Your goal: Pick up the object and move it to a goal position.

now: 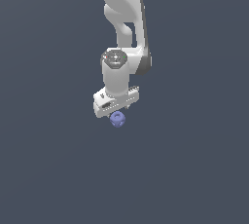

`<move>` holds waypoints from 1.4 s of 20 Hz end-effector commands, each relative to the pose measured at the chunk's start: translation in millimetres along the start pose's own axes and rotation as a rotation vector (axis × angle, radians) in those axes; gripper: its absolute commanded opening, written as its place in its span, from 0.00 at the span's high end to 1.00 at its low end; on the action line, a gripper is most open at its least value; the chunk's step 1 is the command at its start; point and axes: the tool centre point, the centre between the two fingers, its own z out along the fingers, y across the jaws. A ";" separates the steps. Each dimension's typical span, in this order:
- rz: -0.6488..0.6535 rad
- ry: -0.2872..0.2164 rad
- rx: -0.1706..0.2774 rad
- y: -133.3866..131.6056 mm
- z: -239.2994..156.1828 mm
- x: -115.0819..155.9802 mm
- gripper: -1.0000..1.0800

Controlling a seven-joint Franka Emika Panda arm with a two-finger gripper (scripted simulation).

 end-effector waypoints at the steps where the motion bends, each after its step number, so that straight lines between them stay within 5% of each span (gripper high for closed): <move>1: -0.061 0.006 0.002 1.0 5.4 -0.4 0.04; 13: -0.230 0.025 0.006 3.3 20.5 -1.7 0.04; 28: -0.244 0.027 0.007 2.6 48.4 -2.0 0.04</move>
